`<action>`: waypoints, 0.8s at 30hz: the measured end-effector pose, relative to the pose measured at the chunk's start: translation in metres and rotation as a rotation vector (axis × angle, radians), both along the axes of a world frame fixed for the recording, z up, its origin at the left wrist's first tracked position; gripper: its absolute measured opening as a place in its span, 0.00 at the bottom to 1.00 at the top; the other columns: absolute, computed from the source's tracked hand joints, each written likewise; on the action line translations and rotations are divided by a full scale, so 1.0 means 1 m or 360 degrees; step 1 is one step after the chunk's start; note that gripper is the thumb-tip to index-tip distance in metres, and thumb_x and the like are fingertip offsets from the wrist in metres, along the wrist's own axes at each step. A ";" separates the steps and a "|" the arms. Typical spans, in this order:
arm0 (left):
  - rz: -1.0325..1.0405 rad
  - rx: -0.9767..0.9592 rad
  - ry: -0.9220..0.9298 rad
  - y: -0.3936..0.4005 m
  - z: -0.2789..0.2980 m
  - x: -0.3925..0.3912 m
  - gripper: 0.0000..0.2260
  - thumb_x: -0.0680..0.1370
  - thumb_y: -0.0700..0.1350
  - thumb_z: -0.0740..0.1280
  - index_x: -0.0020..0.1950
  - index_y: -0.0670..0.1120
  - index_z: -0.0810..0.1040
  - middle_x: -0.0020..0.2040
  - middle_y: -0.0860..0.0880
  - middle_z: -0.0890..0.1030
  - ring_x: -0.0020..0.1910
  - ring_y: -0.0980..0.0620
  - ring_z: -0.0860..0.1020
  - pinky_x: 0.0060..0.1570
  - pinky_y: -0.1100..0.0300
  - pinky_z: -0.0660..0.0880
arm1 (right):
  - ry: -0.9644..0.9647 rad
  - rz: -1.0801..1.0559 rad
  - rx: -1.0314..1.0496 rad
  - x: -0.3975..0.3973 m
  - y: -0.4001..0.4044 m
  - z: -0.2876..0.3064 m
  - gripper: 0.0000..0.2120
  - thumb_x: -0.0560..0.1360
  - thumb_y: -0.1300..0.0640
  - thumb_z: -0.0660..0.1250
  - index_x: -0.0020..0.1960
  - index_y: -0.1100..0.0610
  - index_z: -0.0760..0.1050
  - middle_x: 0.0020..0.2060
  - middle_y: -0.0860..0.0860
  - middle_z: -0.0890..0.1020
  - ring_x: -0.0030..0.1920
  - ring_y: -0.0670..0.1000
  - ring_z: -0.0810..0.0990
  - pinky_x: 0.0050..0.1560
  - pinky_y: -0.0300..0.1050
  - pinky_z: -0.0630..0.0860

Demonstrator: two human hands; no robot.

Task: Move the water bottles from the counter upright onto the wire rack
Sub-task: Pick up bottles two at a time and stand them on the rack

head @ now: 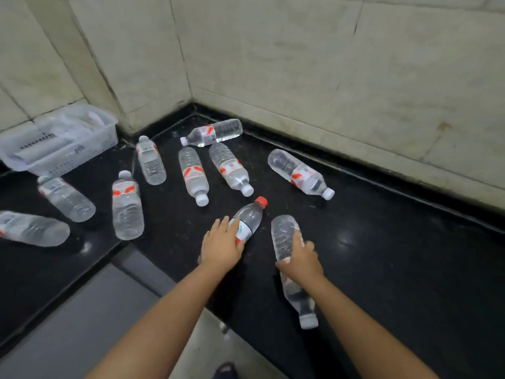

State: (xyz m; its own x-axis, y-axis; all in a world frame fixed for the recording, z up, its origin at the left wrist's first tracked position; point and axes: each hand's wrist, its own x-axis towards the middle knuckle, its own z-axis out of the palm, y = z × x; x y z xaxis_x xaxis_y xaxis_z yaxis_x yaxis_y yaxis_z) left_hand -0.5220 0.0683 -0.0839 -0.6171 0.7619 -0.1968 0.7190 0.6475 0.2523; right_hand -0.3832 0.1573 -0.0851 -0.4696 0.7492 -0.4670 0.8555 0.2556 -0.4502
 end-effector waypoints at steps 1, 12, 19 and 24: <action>-0.0064 0.0016 -0.0034 0.006 -0.002 -0.008 0.26 0.79 0.49 0.58 0.75 0.49 0.54 0.76 0.45 0.56 0.75 0.46 0.56 0.71 0.51 0.60 | -0.0012 -0.0028 -0.0008 0.000 0.000 0.001 0.42 0.72 0.53 0.67 0.75 0.51 0.42 0.66 0.60 0.62 0.64 0.60 0.67 0.60 0.52 0.70; -0.0447 0.0072 -0.0417 0.019 -0.019 -0.060 0.34 0.75 0.49 0.66 0.75 0.49 0.50 0.72 0.45 0.62 0.65 0.43 0.71 0.59 0.50 0.71 | -0.0617 0.0534 0.0228 0.010 -0.002 0.011 0.43 0.71 0.60 0.67 0.75 0.51 0.42 0.69 0.53 0.63 0.68 0.57 0.65 0.64 0.55 0.66; -0.0841 -0.0082 -0.0442 0.013 -0.011 -0.076 0.36 0.75 0.49 0.67 0.76 0.54 0.48 0.77 0.49 0.55 0.72 0.48 0.63 0.68 0.57 0.63 | -0.0733 0.1322 0.0356 0.033 0.002 0.026 0.25 0.76 0.65 0.57 0.68 0.45 0.66 0.75 0.46 0.54 0.76 0.56 0.43 0.73 0.61 0.42; -0.0899 -0.0005 -0.0446 0.004 -0.016 -0.071 0.36 0.74 0.51 0.67 0.75 0.57 0.48 0.77 0.50 0.54 0.73 0.50 0.62 0.66 0.58 0.64 | 0.0172 0.0148 0.0213 0.032 -0.023 0.004 0.28 0.67 0.57 0.49 0.61 0.56 0.76 0.69 0.52 0.69 0.75 0.52 0.56 0.75 0.52 0.42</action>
